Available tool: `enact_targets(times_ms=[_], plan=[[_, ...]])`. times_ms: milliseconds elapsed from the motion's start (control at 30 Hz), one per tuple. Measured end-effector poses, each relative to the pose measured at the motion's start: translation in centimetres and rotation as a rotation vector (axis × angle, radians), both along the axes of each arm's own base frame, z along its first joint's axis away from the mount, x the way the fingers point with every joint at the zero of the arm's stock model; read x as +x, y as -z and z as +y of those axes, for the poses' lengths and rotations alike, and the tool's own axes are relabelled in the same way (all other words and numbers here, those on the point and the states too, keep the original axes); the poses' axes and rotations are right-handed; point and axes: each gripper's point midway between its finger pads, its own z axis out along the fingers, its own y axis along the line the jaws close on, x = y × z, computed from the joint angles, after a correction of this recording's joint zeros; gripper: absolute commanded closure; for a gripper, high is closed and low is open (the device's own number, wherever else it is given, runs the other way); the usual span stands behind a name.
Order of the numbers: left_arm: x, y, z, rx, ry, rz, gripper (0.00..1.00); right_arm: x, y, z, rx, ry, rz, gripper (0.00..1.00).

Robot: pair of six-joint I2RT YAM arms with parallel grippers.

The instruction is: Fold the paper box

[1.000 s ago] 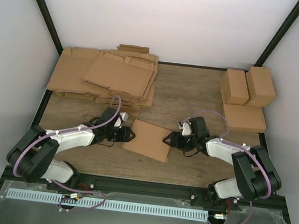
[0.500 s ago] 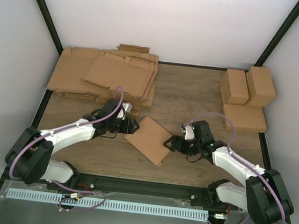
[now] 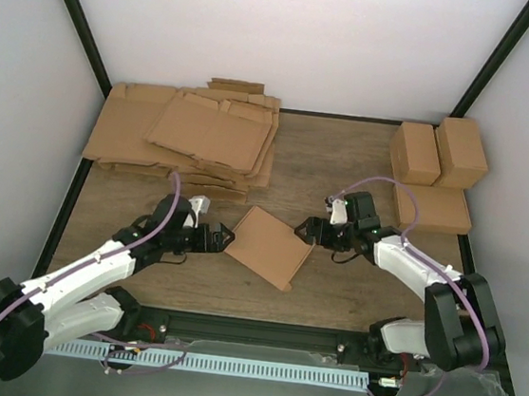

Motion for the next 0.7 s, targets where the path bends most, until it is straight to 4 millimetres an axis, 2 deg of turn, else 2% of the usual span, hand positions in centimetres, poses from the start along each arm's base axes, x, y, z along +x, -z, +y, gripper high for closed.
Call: enact_targets(times_ms=[133, 267, 500, 700], plan=[[-0.5, -0.4, 0.1, -0.037, -0.020, 0.013, 0.00, 1.7, -0.6, 0.6, 0.022, -0.022, -0.033, 0.17], [-1.3, 0.0, -0.3, -0.083, -0.017, 0.054, 0.00, 2.4, -0.3, 2.2, 0.076, -0.100, -0.018, 0.26], [-4.2, 2.6, -1.1, -0.197, 0.022, 0.183, 0.03, 1.8, 1.9, 3.5, 0.133, -0.190, 0.047, 0.50], [-4.5, 1.4, -1.8, -0.278, 0.039, 0.179, 0.04, 1.6, 1.7, 3.9, 0.160, -0.219, 0.042, 0.60]])
